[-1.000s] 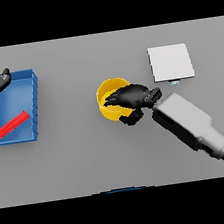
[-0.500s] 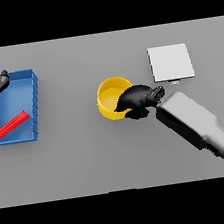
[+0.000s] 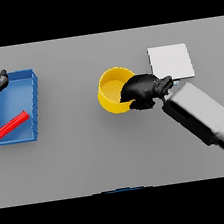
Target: Pick up the red beaker and tilt it to pour out 1 green nut into yellow bowl. Pick up the yellow bowl and place it on the metallic measuring scale.
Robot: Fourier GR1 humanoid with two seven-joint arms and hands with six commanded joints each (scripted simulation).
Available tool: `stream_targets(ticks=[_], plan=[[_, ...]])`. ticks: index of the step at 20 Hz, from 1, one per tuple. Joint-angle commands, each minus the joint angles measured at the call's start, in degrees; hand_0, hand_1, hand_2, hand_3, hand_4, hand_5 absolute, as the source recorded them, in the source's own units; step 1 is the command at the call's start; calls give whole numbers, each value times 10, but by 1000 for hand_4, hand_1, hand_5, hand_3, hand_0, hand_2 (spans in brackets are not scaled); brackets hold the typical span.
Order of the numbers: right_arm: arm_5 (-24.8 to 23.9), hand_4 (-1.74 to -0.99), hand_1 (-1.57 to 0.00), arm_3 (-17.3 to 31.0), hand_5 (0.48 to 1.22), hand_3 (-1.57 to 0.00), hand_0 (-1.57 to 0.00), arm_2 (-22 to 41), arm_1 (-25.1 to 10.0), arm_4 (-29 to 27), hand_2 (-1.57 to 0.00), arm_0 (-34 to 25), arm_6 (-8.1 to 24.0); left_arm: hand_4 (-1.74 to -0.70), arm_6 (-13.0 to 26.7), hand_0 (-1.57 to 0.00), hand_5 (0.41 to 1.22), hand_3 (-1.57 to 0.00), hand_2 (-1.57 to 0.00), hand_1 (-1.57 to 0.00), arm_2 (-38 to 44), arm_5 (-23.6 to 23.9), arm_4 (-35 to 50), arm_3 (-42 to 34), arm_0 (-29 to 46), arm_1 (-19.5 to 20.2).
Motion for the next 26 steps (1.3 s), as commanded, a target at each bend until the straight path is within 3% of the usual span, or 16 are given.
stream_targets(ticks=[1, 4, 6, 9, 12, 21, 26], plan=[[8, -1730, -1555, -8, 1217, -1357, -1556, -3, 1, -2, -1519, -8, 15, -797, 4, 1, 719, 1, 1, 1, -2, 0, -3, 2, -5, -2], [26, -1724, -1563, -36, 1219, -1308, -1563, -23, -14, -12, -1544, -18, 48, -800, 4, 1, 722, 1, 1, 1, -5, -4, -2, 5, -7, -10], [34, -1721, -1566, -51, 1219, -1262, -1566, -35, -28, -22, -1554, -12, 53, -806, 1, 1, 723, 1, 1, 1, 0, -1, 3, 0, -4, -6], [43, -1719, -1568, -78, 1220, -1243, -1568, -49, -70, -30, -1562, 1, 36, -799, 0, 1, 723, 1, 1, 1, -1, -3, -5, 10, -9, -4], [20, -1720, -1570, -61, 1220, -1318, -1570, -56, -92, -18, -1567, -19, 15, -809, -4, 1, 735, 1, 1, 1, 3, -4, -2, 7, -11, -2], [-50, -1720, -1571, 87, 1221, -1205, -1571, -103, -123, -11, -1570, -54, 1, -824, 49, 1, 759, 1, 1, 1, -2, 8, -1, -37, -2, 14], [-98, -1721, -1571, 191, 1221, -1182, -1571, -104, -118, -4, -1571, -76, -23, -823, 45, 1, 772, 1, 1, 1, 0, 7, -2, -35, 1, 20]])
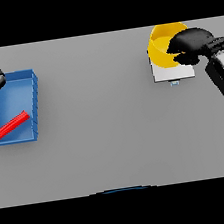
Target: Pick up the red beaker and tilt it to pour out 1 green nut into yellow bowl. Pick up the yellow bowl and place it on the metallic measuring scale.
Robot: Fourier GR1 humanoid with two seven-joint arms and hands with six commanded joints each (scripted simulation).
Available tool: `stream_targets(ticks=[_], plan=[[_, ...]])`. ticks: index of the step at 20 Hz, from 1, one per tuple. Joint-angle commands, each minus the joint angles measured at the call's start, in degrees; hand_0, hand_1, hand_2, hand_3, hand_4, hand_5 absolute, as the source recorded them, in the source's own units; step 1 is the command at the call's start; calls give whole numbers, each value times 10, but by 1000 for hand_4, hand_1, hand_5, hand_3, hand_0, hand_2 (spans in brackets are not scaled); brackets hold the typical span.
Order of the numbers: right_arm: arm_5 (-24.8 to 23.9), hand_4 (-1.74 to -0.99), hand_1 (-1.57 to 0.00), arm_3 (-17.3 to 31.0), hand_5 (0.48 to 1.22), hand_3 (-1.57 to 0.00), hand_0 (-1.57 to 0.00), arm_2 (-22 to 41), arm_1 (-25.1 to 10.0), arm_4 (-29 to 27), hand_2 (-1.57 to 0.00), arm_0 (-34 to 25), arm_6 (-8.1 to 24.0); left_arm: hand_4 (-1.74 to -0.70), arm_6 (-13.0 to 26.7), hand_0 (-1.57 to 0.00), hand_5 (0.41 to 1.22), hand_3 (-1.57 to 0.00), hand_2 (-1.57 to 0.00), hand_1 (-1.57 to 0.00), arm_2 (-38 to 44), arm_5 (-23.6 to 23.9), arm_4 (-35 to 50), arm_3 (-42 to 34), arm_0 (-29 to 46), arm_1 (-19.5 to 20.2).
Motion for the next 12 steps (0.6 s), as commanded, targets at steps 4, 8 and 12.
stream_targets(ticks=[4, 8, 12], plan=[[-45, -1723, -1571, 89, 1221, -1308, -1571, 5, 22, 14, -1571, -14, -7, -818, 9, 1, 756, 1, 1, 1, -3, -2, 1, 1, -1, -4], [-79, -1725, -1561, 152, 1221, -1432, -1571, 9, 34, 20, -1571, -27, -28, -801, 11, 1, 743, 1, 1, 1, -4, -1, -3, 2, -1, -1], [-96, -1727, -1491, 193, 1221, -1497, -1571, 13, 53, 17, -1566, -36, -23, -800, 6, 1, 725, 1, 1, 1, -1, -3, -1, 6, -7, -4]])
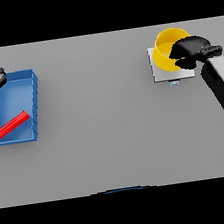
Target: Pick up the red beaker and tilt it to pour out 1 green nut into yellow bowl. Pick up the yellow bowl and place it on the metallic measuring scale.
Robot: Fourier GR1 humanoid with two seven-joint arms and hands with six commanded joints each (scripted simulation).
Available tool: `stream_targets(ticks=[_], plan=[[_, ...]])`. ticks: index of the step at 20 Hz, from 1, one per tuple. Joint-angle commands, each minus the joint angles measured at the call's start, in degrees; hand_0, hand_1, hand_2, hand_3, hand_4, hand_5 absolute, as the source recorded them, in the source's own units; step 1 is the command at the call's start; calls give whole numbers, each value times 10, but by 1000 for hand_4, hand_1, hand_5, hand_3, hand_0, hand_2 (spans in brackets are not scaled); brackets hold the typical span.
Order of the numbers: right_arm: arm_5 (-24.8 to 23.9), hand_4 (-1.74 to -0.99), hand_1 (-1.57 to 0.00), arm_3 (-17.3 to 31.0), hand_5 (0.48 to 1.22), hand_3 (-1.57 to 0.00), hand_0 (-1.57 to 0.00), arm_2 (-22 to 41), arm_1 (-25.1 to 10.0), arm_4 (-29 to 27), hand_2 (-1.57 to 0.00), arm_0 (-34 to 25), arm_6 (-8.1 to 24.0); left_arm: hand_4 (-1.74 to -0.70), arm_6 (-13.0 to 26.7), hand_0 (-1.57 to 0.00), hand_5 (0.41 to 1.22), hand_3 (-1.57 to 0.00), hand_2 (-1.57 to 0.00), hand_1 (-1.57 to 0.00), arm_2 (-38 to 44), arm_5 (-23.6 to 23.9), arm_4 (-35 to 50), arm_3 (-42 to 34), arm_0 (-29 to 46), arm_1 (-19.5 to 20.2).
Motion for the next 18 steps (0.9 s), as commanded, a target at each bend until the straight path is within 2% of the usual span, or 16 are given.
stream_targets(ticks=[1, 3, 5, 6, 7, 8, 9, 11, 14, 18], plan=[[-12, -1727, -1475, 14, 1221, -1510, -1571, 1, 3, 2, -1567, -3, -8, -805, -5, 1, 728, 1, 1, 1, -1, -4, -1, 3, 1, 1], [-13, -1721, -1420, 29, 1221, -1481, -1548, 1, 5, -2, -1568, -11, -20, -806, -5, 1, 734, 1, 1, 1, 1, -5, 1, 9, -4, -4], [-3, -1728, -1411, 45, 1221, -1165, -1536, 1, 8, -7, -1569, -18, -21, -811, -4, 1, 740, 1, 1, 1, 1, -7, -1, 14, -11, -6], [0, -1659, -1443, 52, 1221, -1022, -1543, -1, 8, -10, -1496, -18, -23, -813, -5, 1, 745, 1, 1, 1, -3, -3, -3, 10, -5, -9], [4, -1596, -1350, 60, 1134, -907, -1525, -4, 11, -11, -1348, -22, -11, -812, -2, 1, 745, 1, 1, 1, -5, -6, -2, 10, -5, -9], [9, -1548, -1083, 59, 1053, -824, -1219, -6, 11, -15, -1132, -25, -10, -812, -1, 1, 744, 1, 1, 1, -5, -6, -3, 16, -8, -12], [8, -1504, -866, 61, 983, -762, -975, -6, 9, -15, -954, -23, -24, -815, -1, 1, 744, 1, 1, 1, -4, -8, -2, 20, -10, -14], [16, -1444, -554, 67, 887, -670, -624, -5, 9, -15, -694, -25, -26, -809, -6, 1, 742, 1, 1, 1, -3, -8, -4, 26, -9, -13], [21, -1397, -283, 86, 799, -572, -319, -1, 16, -9, -449, -37, -37, -809, -16, 1, 739, 1, 1, 1, -2, -8, -4, 34, -11, -19], [13, -1346, -115, 103, 746, -442, -130, 7, 19, 1, -244, -43, -57, -809, -5, 1, 736, 1, 1, 1, -4, -8, -6, 37, -18, -23]])
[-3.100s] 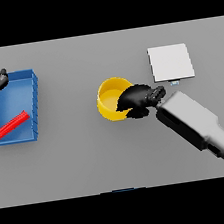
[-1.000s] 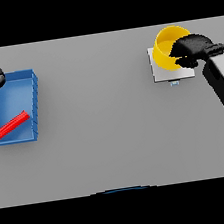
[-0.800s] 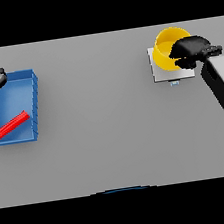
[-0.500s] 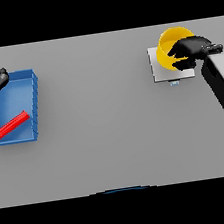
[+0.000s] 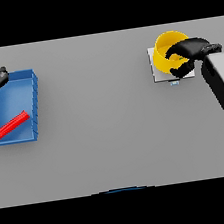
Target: Pick up the red beaker and tilt it to pour out 1 green nut into yellow bowl. Pick up the yellow bowl and place it on the metallic measuring scale.
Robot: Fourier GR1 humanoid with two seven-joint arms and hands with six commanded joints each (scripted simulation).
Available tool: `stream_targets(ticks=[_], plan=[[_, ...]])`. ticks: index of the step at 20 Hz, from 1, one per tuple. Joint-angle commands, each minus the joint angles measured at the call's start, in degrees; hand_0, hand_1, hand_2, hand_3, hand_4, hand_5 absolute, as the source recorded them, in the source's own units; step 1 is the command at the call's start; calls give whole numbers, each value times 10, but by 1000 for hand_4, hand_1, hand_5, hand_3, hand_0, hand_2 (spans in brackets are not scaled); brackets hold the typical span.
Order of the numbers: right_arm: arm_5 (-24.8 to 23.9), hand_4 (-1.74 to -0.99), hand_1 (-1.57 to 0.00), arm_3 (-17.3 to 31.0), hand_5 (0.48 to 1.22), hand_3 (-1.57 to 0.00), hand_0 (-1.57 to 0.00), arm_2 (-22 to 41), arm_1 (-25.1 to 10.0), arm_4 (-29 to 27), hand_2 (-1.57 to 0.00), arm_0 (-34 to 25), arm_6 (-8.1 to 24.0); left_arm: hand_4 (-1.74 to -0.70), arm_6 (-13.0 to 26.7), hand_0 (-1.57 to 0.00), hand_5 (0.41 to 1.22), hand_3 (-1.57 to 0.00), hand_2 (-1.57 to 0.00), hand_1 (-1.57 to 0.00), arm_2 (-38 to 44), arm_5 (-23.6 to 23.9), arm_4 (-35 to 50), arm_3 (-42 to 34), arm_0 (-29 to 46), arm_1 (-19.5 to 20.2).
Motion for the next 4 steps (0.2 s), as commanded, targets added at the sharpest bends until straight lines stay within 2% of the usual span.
stream_targets(ticks=[1, 4], plan=[[1, -1336, -92, 4, 741, -413, -104, 1, 2, 3, -207, -5, 6, -812, -8, 1, 734, 1, 1, 1, 2, -2, 4, 0, 2, -1], [2, -1308, -47, 15, 733, -348, -53, 5, 2, 8, -115, -7, -1, -821, -5, 1, 734, 1, 1, 1, 3, 1, 6, -8, 5, 1]])
